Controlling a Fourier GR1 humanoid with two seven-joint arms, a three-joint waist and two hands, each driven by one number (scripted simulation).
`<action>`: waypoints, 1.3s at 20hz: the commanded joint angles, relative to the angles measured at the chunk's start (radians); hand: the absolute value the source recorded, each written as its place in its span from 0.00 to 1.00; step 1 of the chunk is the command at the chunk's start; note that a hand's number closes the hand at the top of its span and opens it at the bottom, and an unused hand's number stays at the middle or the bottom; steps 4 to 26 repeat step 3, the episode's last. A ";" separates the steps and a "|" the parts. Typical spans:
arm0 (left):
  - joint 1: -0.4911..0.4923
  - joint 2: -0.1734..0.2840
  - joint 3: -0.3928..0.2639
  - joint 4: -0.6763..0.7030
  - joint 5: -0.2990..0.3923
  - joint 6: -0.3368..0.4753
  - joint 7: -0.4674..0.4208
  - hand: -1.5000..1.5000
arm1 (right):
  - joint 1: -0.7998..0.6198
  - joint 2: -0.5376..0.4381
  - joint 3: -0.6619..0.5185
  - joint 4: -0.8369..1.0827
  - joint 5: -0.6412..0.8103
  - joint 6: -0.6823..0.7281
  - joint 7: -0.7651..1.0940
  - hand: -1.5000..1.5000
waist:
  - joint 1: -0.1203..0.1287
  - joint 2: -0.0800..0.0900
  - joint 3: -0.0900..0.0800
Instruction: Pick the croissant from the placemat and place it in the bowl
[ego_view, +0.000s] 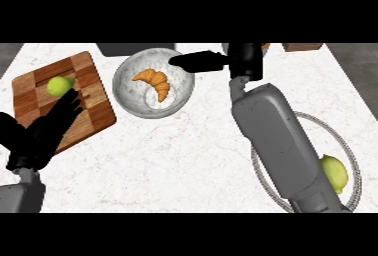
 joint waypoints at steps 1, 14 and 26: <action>0.007 0.007 0.007 -0.011 0.005 -0.004 0.003 0.50 | 0.185 0.003 0.108 -0.280 -0.071 0.008 0.043 1.00 | -0.015 -0.004 0.001; 0.018 0.010 0.028 0.003 0.016 -0.005 -0.011 0.50 | 0.285 0.003 0.187 -0.392 -0.002 0.029 0.079 1.00 | -0.031 -0.004 -0.001; 0.018 0.010 0.028 0.003 0.016 -0.005 -0.011 0.50 | 0.285 0.003 0.187 -0.392 -0.002 0.029 0.079 1.00 | -0.031 -0.004 -0.001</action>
